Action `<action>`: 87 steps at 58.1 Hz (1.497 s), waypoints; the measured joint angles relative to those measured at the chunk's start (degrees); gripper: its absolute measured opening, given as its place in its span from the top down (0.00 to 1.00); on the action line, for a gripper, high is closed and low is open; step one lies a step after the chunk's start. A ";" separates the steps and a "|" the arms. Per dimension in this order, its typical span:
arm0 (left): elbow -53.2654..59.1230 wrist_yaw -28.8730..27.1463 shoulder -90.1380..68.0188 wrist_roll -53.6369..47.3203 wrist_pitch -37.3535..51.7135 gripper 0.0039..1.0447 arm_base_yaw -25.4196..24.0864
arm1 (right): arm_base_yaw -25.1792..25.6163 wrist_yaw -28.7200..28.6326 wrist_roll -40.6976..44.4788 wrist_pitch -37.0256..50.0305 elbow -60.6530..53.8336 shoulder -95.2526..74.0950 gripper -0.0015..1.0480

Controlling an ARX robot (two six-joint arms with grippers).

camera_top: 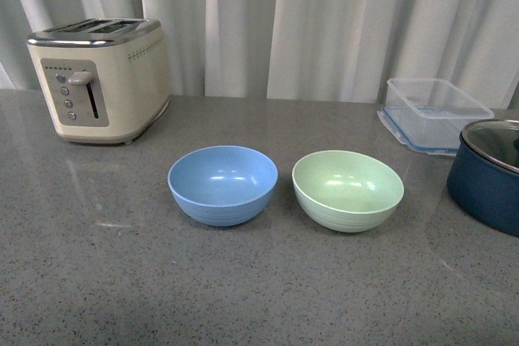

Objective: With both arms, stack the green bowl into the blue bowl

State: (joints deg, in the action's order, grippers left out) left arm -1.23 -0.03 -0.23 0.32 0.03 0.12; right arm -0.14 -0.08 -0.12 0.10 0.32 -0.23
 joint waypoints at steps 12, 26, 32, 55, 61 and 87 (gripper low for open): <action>0.00 0.02 0.00 -0.02 0.00 0.06 0.00 | -2.62 -6.80 2.08 -3.48 5.53 -10.88 0.10; 0.00 0.00 0.00 0.00 0.00 0.06 0.00 | -10.38 -4.15 -2.21 3.26 23.47 -37.86 0.10; 0.00 0.00 0.00 -0.02 0.00 0.06 0.00 | -13.05 -3.21 -5.77 2.12 33.09 -51.41 0.10; 0.00 -0.02 0.00 -0.02 0.00 0.06 0.00 | -18.29 5.92 -10.27 -11.32 68.17 -96.10 0.10; 0.00 0.00 0.00 -0.02 0.00 0.06 0.00 | -18.23 8.76 -11.63 -13.97 73.77 -103.67 0.10; 0.00 -0.02 0.00 -0.02 0.00 0.06 0.00 | -14.14 9.90 -12.50 -19.52 86.55 -118.40 0.10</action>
State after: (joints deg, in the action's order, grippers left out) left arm -1.23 -0.05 -0.23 0.30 0.03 0.12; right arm -14.28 9.82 -12.62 -19.42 86.87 -118.63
